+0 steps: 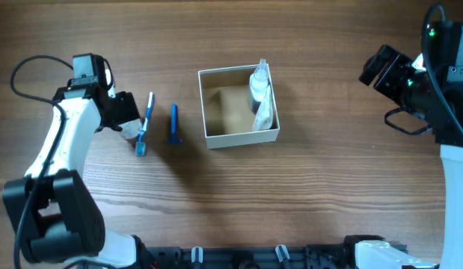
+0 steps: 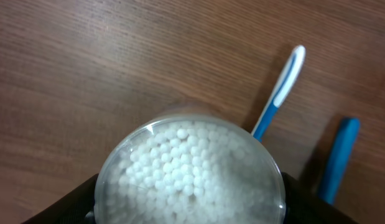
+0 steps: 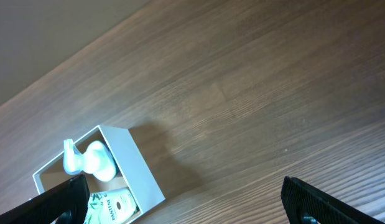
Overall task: Pack container
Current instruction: 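Carry the brush right and place it into the box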
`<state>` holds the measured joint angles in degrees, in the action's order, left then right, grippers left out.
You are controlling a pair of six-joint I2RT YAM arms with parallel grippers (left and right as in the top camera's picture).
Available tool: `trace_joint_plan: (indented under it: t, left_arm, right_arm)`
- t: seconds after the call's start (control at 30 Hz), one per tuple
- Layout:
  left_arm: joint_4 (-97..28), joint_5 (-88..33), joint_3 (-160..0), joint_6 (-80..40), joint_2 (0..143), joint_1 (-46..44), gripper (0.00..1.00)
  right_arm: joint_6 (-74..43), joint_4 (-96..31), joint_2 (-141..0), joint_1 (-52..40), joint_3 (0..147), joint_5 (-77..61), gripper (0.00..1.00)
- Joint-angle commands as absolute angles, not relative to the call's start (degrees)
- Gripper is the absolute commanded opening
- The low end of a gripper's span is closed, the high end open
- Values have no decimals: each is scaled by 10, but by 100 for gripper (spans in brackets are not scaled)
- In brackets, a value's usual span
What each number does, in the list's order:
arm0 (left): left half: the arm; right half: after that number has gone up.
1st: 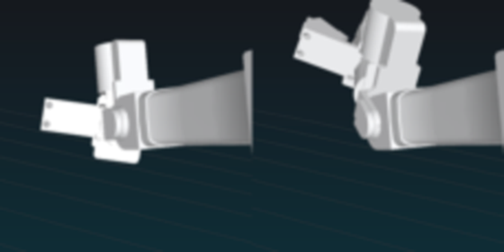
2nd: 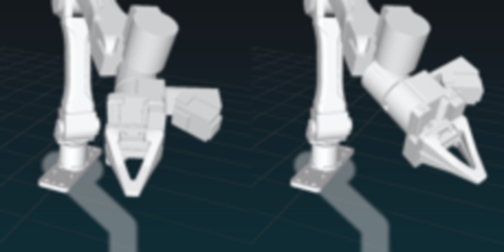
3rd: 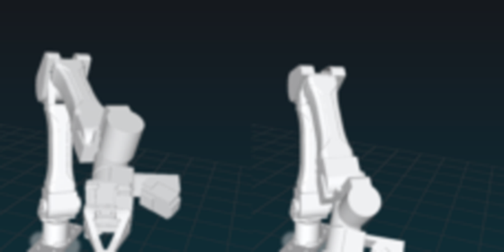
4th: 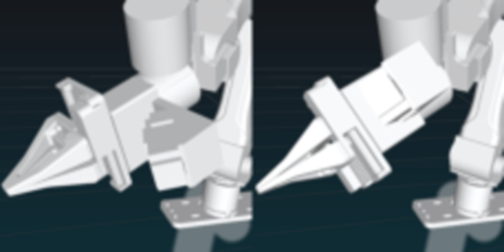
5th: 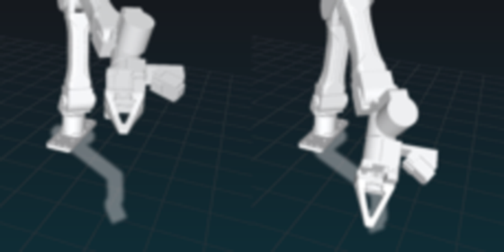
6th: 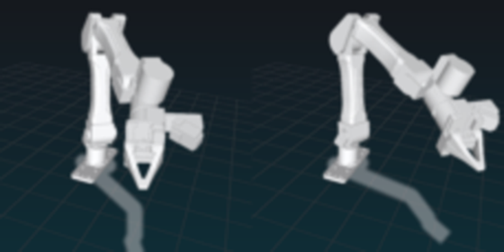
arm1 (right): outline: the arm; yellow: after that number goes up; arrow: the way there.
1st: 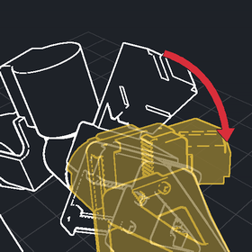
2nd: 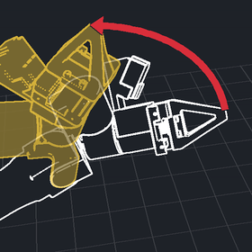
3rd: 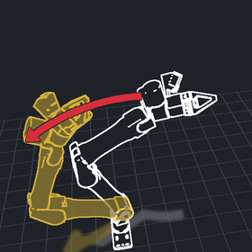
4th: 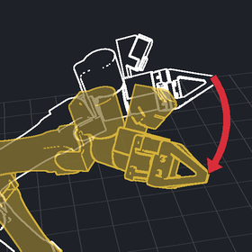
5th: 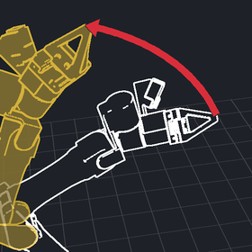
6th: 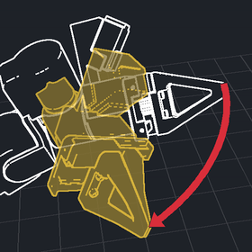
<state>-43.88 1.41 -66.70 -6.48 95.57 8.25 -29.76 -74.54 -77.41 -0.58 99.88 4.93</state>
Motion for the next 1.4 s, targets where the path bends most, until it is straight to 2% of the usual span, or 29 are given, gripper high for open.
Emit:
trace_joint_plan:
  t: [0.0, 0.23, 0.4, 0.5, 0.67, 1.0, 1.37]
  left_arm:
    - [-472, -3, -724, -62, 887, 71, 67]
    - [-515, -24, -785, -64, 806, -3, 65]
    - [-507, -59, -794, -90, 755, -109, 61]
    - [-497, -60, -794, -113, 755, -184, 61]
    - [-470, -50, -794, -114, 796, -251, 62]
    - [-413, -29, -794, -144, 937, -287, 57]
    - [-349, -18, -794, -146, 1033, -288, 59]
  right_arm:
    - [-300, -744, -777, -5, 1000, 46, 100]
    - [-300, -744, -777, -5, 1000, 46, 100]
    - [-300, -744, -777, -5, 1000, 46, 100]
    - [-300, -744, -777, -5, 1000, 46, 100]
    - [-300, -744, -777, -5, 1000, 46, 100]
    - [-300, -744, -777, -5, 1000, 46, 100]
    - [-300, -744, -777, -5, 1000, 46, 100]
